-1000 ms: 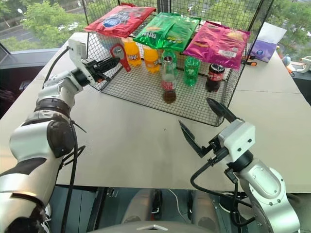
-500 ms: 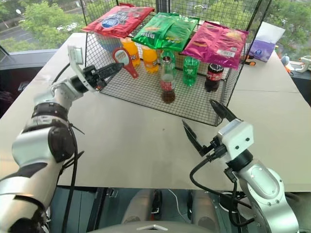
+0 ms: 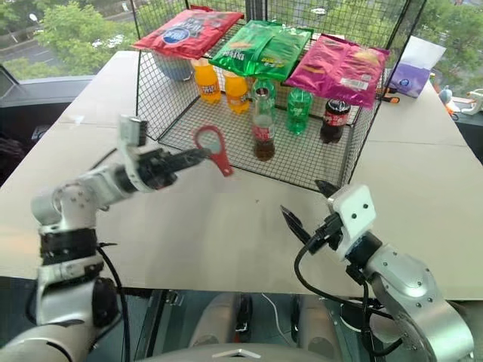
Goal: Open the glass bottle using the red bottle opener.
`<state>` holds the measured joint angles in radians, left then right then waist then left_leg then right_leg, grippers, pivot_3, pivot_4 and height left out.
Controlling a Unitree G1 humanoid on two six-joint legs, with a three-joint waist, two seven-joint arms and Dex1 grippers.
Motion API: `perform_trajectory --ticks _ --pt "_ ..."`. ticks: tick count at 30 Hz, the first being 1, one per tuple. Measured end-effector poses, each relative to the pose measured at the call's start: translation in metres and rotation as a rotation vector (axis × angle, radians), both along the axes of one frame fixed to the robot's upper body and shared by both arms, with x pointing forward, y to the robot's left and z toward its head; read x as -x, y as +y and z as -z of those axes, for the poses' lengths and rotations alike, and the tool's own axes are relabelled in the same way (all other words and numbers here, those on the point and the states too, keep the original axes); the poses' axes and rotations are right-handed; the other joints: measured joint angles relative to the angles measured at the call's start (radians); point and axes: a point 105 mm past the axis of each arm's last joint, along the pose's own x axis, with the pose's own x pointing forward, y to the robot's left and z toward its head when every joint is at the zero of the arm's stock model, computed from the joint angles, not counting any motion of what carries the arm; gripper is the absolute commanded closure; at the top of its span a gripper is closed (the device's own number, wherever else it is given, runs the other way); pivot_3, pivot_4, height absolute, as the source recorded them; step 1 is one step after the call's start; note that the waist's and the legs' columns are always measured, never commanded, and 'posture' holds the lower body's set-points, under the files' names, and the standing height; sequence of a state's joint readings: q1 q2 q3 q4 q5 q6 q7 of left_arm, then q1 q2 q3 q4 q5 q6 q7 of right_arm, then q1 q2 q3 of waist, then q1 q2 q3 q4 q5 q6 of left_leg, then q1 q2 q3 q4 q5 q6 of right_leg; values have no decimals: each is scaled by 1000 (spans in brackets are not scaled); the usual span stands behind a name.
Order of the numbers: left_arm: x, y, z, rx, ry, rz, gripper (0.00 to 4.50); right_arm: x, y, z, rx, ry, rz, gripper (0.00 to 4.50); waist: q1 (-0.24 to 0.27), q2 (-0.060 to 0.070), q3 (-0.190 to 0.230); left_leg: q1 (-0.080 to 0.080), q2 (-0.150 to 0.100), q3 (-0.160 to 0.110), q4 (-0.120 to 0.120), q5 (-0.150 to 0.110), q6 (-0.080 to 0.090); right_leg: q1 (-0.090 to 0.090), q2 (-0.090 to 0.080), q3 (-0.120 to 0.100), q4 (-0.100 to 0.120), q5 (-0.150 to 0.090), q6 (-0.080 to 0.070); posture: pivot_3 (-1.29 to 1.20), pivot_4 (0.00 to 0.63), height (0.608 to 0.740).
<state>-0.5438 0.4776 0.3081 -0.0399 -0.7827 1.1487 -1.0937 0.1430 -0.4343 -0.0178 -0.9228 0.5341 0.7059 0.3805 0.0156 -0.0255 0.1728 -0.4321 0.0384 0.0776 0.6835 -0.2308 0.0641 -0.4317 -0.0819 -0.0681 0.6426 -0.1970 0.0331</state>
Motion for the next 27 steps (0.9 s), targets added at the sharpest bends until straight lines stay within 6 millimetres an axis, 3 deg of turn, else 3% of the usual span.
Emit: perform_trajectory --ticks 3,10,13,15,27 --pt "14 -30 -1 -33 -12 89 4481 5 7 4 -75 110 -79 0 -2 0 0 1 0 1 0 0 0 0 1 0 0 0 0 0 150 740" --pt "25 -49 -5 -17 3 196 4481 -13 13 -16 -228 178 -155 0 -4 1 0 0 0 1 -1 0 0 -1 3 0 0 0 -1 0 150 740" --pt "26 -52 -4 -40 -8 215 4500 -17 20 -31 -280 187 -207 827 -3 2 1 0 0 2 -1 0 0 -1 2 1 0 1 -1 0 150 740" --pt "26 -52 -5 -39 -18 217 4500 -16 24 -37 -297 195 -238 1793 -1 2 1 0 0 1 -1 0 0 -1 2 0 -1 1 -1 0 150 740" --pt "24 -56 -5 -44 -46 254 4500 -11 39 -43 -299 295 -331 1793 -2 2 1 0 0 2 -2 0 0 -2 2 1 -1 0 -1 0 150 740"
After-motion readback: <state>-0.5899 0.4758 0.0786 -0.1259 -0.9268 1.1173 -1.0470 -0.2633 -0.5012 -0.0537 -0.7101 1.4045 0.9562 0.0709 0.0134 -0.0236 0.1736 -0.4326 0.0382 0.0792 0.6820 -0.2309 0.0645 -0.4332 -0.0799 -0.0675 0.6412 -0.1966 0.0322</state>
